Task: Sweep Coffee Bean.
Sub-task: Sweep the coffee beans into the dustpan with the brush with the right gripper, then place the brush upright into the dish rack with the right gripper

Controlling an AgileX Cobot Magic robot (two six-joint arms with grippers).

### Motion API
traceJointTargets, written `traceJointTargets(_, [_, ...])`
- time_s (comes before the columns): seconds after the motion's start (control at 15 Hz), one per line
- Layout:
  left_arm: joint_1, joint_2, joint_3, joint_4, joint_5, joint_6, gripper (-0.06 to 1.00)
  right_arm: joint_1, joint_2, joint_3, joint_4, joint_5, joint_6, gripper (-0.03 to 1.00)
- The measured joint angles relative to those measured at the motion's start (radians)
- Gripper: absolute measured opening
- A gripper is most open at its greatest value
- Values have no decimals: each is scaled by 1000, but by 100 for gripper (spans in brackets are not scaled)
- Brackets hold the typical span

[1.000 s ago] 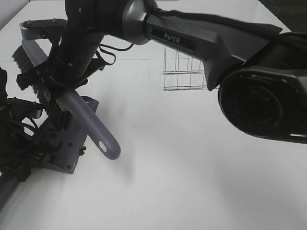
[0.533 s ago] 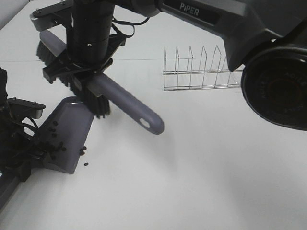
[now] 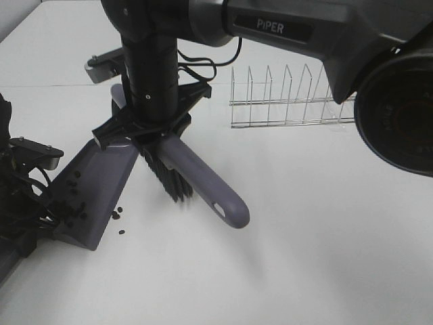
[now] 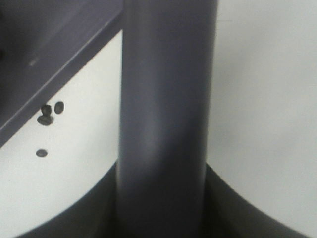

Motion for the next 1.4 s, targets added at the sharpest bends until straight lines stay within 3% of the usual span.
traceJointTargets(0.07, [0,9,-3,1,4,0,34,0,0,55,81,-18,15,35])
traceJointTargets(0.13, [0,11,-6,1,7,0,34,0,0,67,96,-36,15,35])
traceJointTargets(0.73, [0,15,-8,-12,10,3,34,0,-12,247,390,-524,23,35])
traceJointTargets(0.93, [0,15,-8,-13,11,11,34,0,-12,247,386,-683,23,35])
traceJointTargets(1.07, [0,15,-8,-13,11,15,34,0,-30,247,338,-734,23,35])
traceJointTargets(1.4, [0,15,-8,-20,11,15,34,0,-176,247,170,-632,23,35])
